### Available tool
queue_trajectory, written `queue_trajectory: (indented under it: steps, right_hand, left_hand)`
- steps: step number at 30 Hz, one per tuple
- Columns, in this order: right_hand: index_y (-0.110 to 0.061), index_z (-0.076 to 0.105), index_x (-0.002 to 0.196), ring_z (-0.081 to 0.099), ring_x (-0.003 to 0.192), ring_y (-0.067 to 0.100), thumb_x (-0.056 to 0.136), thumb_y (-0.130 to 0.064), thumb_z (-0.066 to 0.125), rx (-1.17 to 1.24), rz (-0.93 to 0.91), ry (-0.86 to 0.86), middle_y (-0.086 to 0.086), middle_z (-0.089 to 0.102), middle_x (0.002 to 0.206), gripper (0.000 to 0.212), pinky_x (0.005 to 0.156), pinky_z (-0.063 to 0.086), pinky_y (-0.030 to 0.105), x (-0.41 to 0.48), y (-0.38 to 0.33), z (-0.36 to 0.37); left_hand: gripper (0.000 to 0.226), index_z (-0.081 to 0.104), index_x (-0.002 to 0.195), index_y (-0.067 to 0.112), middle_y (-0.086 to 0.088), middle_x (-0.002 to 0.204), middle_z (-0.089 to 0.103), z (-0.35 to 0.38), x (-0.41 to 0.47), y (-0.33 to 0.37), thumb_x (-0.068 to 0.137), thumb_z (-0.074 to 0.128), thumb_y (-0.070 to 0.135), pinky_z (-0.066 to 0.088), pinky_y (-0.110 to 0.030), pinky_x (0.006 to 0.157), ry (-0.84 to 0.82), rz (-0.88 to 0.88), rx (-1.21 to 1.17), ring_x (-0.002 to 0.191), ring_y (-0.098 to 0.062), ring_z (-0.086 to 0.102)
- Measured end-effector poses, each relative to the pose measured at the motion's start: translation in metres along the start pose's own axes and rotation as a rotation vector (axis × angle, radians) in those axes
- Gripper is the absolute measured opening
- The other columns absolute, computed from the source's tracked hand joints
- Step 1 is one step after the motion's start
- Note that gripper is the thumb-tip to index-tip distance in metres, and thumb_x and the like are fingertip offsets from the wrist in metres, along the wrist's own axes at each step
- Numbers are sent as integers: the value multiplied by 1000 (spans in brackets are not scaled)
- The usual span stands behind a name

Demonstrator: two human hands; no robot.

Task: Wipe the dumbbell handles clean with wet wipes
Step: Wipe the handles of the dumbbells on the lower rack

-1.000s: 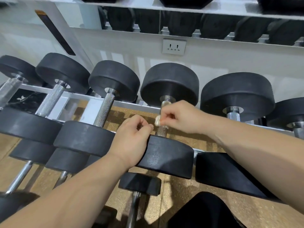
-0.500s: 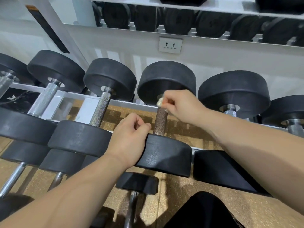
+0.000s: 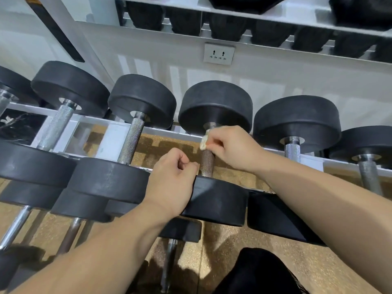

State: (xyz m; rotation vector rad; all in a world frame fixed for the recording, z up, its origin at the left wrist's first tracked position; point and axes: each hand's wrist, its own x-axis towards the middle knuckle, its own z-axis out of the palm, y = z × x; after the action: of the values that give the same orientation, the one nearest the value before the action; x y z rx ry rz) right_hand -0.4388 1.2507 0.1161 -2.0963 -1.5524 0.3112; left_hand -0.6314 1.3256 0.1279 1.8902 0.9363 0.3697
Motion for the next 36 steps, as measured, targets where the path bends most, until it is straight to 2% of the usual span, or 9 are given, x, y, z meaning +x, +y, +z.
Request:
queue_trajectory:
  steps: [4,6,8,11,16,21,27,33,36]
  right_hand:
    - [-22,61,69,54,67,3,85,-12,68,48,-23,-421,-15,58,67,20,61,39,16,-25,-15,-5]
    - [-23,60,70,55,67,3,87,-18,71,26,-40,-323,-14,58,67,21,62,39,16,-20,-14,-8]
    - [-20,60,74,56,68,9,88,-19,69,-96,-74,-103,-10,59,71,18,65,47,30,-5,-8,-8]
    - [-18,61,80,59,74,22,92,-22,64,-236,49,101,-5,60,77,13,69,49,39,11,-1,-12]
    - [-24,62,73,56,69,8,90,-28,67,-138,-16,-250,-10,62,72,18,68,49,33,-7,-20,-5]
    - [-19,67,84,61,75,17,92,-23,65,-179,132,73,-6,65,78,9,72,50,37,9,-6,-10]
    - [-19,68,85,56,71,8,91,-20,68,-130,36,-237,-7,65,77,7,67,43,20,-12,-25,-6]
    - [-25,67,98,62,83,21,92,-21,65,-286,241,96,-4,67,88,8,76,52,38,14,-25,5]
    - [-23,76,110,63,91,6,92,-20,68,-232,239,42,-7,72,103,19,86,47,17,0,-31,5]
  left_hand:
    - [21,51,77,20,5,76,55,-1,1,0,77,52,41,46,-49,82,20,20,1,86,-24,51]
    - [20,50,75,21,6,73,53,-1,1,-1,79,52,41,46,-51,80,23,36,-16,84,-25,51]
    - [21,49,75,21,6,72,53,0,2,-3,81,52,41,46,-51,80,20,40,-29,83,-25,50]
    - [20,49,79,26,11,75,53,-1,0,-5,85,45,44,43,-45,79,12,37,-80,84,-20,49]
    - [16,48,81,27,11,80,50,-2,-2,-6,95,40,31,35,-36,71,61,29,-173,81,-13,46]
    - [19,48,82,24,8,79,51,-1,-2,-9,99,41,24,40,-39,74,65,28,-161,80,-13,47]
    - [16,46,81,26,8,83,53,-1,0,-13,92,36,32,42,-43,81,66,70,-119,84,-15,47]
    - [17,45,80,19,6,79,51,0,2,-21,91,37,28,32,-35,70,132,155,-199,79,-11,43]
    - [15,49,82,17,3,79,52,-1,-1,-25,89,38,25,33,-29,67,193,160,-321,77,-9,45]
